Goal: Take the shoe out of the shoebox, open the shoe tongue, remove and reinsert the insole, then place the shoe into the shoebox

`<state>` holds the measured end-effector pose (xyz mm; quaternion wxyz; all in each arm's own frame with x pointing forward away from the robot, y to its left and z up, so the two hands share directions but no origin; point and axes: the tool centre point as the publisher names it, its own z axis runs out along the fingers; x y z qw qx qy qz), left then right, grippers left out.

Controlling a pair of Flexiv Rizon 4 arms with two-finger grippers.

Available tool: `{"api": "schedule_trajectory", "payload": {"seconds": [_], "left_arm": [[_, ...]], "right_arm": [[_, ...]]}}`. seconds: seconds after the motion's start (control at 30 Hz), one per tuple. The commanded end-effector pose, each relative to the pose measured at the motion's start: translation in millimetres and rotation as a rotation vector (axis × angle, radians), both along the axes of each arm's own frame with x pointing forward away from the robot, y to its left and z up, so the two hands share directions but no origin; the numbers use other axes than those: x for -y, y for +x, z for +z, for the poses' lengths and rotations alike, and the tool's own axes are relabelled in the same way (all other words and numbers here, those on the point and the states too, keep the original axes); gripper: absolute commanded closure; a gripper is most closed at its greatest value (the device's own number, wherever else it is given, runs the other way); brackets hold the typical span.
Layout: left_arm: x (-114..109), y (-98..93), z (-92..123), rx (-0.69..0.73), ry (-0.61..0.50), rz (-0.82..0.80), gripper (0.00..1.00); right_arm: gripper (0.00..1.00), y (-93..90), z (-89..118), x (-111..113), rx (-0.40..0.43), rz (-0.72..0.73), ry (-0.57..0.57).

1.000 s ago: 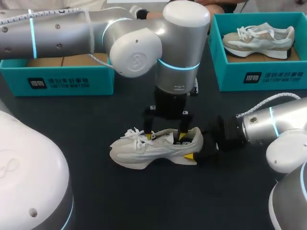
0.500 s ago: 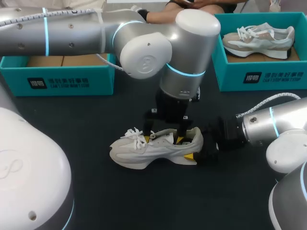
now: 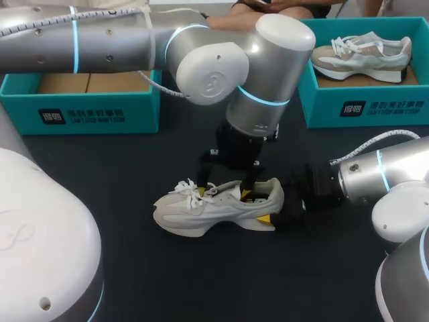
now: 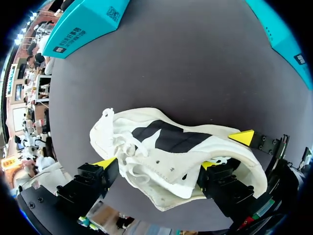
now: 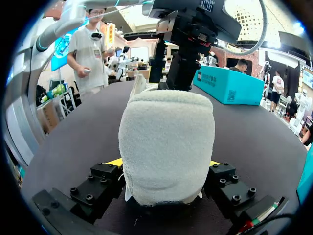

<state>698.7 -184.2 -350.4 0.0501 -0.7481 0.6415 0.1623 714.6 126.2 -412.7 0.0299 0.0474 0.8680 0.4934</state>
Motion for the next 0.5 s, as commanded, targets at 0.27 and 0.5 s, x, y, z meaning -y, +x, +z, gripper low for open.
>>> {"api": "schedule_trajectory", "payload": {"seconds": [0.27,0.5], "left_arm": [[-2,-11.8,12,0.029,0.0,0.035,0.98],[1,-14.5,23,0.056,-0.019,0.03,1.0]], "right_arm": [[1.0,0.9,-6,-4,0.0,-0.003,-0.006],[1.0,0.9,-6,-4,0.0,-0.003,-0.006]]}}
